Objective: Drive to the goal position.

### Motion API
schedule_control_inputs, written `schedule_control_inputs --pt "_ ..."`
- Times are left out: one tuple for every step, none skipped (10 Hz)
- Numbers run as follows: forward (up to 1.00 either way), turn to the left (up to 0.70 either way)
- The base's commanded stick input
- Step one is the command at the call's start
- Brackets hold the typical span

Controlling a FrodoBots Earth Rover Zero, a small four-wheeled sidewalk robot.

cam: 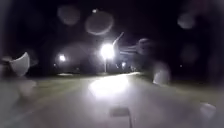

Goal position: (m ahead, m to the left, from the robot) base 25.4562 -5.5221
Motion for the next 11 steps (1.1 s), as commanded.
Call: schedule_control_inputs --pt "1.00 0.03" --pt "1.00 0.03" --pt "1.00 0.03" --pt "1.00 0.03" --pt "1.00 0.03" --pt "1.00 0.03" --pt "1.00 0.05" --pt "1.00 0.06" --pt "1.00 0.07" --pt "1.00 0.08" --pt "1.00 0.07"
